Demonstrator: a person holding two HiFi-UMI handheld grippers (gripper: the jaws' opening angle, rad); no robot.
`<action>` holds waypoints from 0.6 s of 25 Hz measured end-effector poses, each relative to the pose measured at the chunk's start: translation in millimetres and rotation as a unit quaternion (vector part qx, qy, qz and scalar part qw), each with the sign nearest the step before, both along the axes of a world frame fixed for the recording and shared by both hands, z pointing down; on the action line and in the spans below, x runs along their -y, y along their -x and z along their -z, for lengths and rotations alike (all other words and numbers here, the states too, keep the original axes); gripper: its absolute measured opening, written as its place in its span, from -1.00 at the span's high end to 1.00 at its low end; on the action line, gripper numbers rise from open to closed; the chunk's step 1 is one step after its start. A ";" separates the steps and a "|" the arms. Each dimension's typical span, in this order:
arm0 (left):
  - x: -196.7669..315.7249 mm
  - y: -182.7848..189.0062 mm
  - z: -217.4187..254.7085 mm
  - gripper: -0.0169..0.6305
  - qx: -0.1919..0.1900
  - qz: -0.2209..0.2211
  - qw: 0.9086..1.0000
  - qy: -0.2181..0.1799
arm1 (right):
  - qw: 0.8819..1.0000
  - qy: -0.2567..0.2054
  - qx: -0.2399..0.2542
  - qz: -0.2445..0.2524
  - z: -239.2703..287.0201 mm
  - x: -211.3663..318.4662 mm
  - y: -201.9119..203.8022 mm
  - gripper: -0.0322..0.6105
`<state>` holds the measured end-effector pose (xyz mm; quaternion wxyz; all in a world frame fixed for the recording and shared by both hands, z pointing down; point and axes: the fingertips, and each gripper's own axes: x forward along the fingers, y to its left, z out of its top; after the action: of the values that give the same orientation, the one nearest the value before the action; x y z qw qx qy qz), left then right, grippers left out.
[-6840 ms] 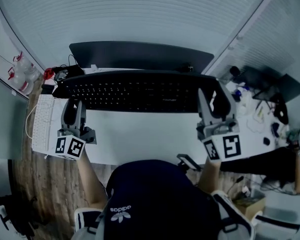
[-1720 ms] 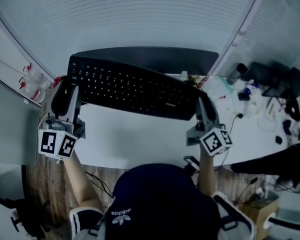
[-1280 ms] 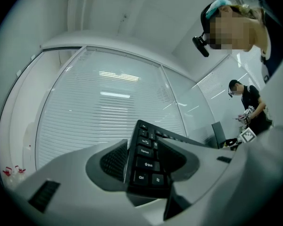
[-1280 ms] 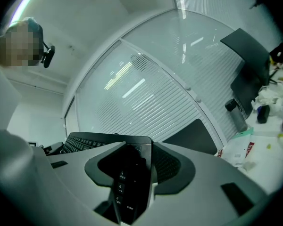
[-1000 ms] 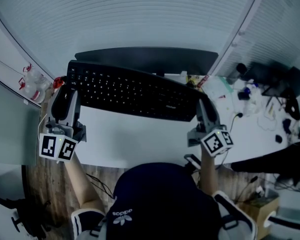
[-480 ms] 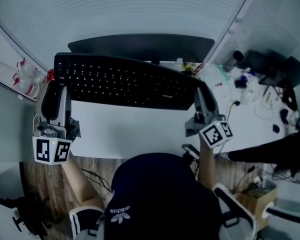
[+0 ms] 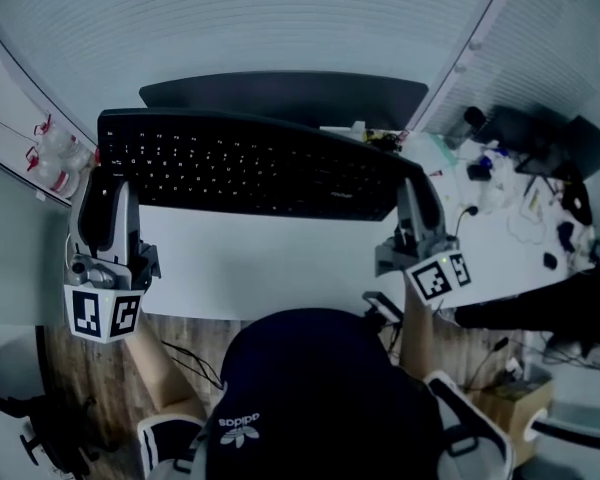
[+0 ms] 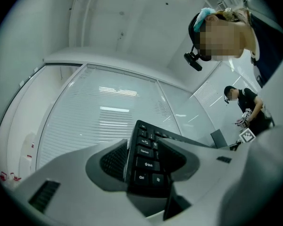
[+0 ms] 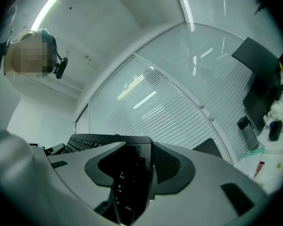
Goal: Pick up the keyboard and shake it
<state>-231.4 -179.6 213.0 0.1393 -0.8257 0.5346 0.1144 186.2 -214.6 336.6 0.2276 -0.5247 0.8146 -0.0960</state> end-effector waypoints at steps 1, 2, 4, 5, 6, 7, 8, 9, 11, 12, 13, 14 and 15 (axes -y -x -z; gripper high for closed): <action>0.8 0.0 0.1 0.33 0.000 0.000 1.000 0.002 | 1.000 0.006 -0.002 0.003 -1.3 0.2 0.4 0.41; 3.7 -0.6 -0.4 0.33 0.001 0.000 1.000 0.003 | 1.000 0.011 -0.005 0.004 -2.6 3.5 0.8 0.41; 11.0 -2.5 -6.1 0.33 0.005 0.000 1.000 0.007 | 1.000 0.020 -0.008 0.001 -8.3 7.8 -1.4 0.41; 12.9 -2.9 -9.8 0.33 0.005 -0.003 1.000 0.011 | 1.000 0.018 -0.010 -0.002 -9.3 6.4 -2.8 0.41; 13.9 -3.1 -11.6 0.33 0.001 -0.007 1.000 0.014 | 1.000 0.013 -0.013 -0.004 -7.2 6.1 -3.2 0.41; 14.7 -3.3 -11.6 0.33 -0.004 -0.010 1.000 0.015 | 1.000 0.009 -0.016 -0.008 -3.2 7.6 -2.8 0.41; 15.7 -3.6 -11.4 0.33 -0.007 -0.010 1.000 0.015 | 1.000 0.009 -0.017 -0.014 0.1 8.3 -2.3 0.41; 16.5 -3.2 -12.6 0.33 -0.008 -0.008 1.000 0.018 | 1.000 0.012 -0.016 -0.019 0.8 5.5 -2.5 0.41; 17.4 -0.3 -16.9 0.33 -0.011 -0.005 1.000 0.024 | 1.000 0.010 -0.009 -0.016 -3.5 -1.6 -3.9 0.41; 17.6 0.8 -17.4 0.33 -0.015 -0.006 1.000 0.024 | 1.000 0.006 -0.005 -0.011 -3.8 0.4 -3.8 0.41; 17.3 0.8 -16.5 0.33 -0.019 -0.006 1.000 0.023 | 1.000 0.002 -0.005 -0.009 -1.2 4.7 -3.2 0.41; 16.3 0.0 -15.2 0.33 -0.021 -0.005 1.000 0.022 | 1.000 0.002 -0.008 -0.011 3.1 7.4 -2.9 0.41; 15.2 -0.7 -14.6 0.33 -0.023 -0.004 1.000 0.021 | 1.000 0.003 -0.011 -0.015 6.2 7.2 -3.3 0.41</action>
<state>-230.7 -194.8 227.6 0.1090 -0.8275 0.5370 0.1226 189.4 -221.8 330.3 0.2184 -0.5382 0.8091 -0.0892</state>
